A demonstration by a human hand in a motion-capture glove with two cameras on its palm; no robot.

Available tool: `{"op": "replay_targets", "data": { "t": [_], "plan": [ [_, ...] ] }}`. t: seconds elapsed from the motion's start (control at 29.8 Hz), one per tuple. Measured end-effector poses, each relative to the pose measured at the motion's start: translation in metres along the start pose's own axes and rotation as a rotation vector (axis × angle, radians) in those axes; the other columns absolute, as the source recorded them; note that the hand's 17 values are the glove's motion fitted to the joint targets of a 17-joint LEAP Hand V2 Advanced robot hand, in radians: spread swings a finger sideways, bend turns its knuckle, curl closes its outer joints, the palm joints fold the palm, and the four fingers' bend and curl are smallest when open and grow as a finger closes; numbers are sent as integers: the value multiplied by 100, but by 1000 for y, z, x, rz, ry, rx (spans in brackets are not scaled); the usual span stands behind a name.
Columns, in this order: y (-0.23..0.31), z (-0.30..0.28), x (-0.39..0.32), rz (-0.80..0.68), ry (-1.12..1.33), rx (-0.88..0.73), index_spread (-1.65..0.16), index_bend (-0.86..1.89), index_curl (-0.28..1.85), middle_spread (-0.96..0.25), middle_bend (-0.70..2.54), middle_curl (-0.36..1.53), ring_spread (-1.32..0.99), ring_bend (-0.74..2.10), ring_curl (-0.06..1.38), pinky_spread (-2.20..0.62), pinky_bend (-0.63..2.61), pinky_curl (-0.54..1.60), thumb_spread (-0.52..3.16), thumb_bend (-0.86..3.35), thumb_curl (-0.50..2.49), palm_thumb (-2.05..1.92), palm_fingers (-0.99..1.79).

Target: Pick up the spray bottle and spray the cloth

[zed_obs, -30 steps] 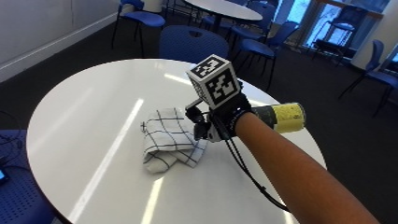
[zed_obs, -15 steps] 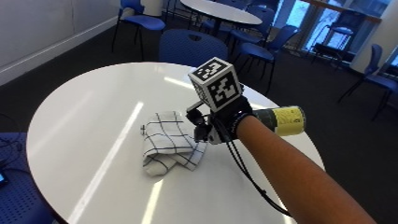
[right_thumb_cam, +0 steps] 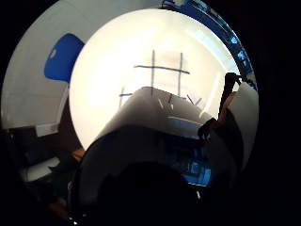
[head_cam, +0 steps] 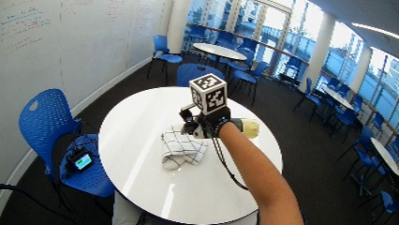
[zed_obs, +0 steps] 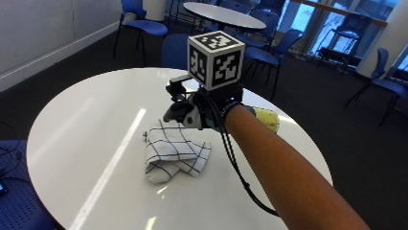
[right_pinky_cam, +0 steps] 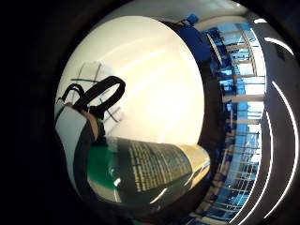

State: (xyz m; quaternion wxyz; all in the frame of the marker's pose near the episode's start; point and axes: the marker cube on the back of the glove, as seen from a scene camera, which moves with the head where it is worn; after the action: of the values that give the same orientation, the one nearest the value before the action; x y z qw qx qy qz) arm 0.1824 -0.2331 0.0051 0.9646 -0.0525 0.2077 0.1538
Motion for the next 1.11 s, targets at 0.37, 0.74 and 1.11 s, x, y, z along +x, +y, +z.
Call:
{"op": "replay_targets", "data": {
  "t": [0.37,0.74,1.11],
  "plan": [
    [-19,-55,-43,-96,-459,189,-24,55,58,-21,65,50,-17,52,45,-22,35,39,24,-3,84,87,138],
    [-22,-112,-77,-166,-847,471,-24,55,58,-21,65,50,-17,52,45,-22,35,39,24,-3,84,87,138],
    [-20,-114,-101,-57,-1412,721,-24,55,58,-21,65,50,-17,52,45,-22,35,39,24,-3,84,88,137]
  ]
}}
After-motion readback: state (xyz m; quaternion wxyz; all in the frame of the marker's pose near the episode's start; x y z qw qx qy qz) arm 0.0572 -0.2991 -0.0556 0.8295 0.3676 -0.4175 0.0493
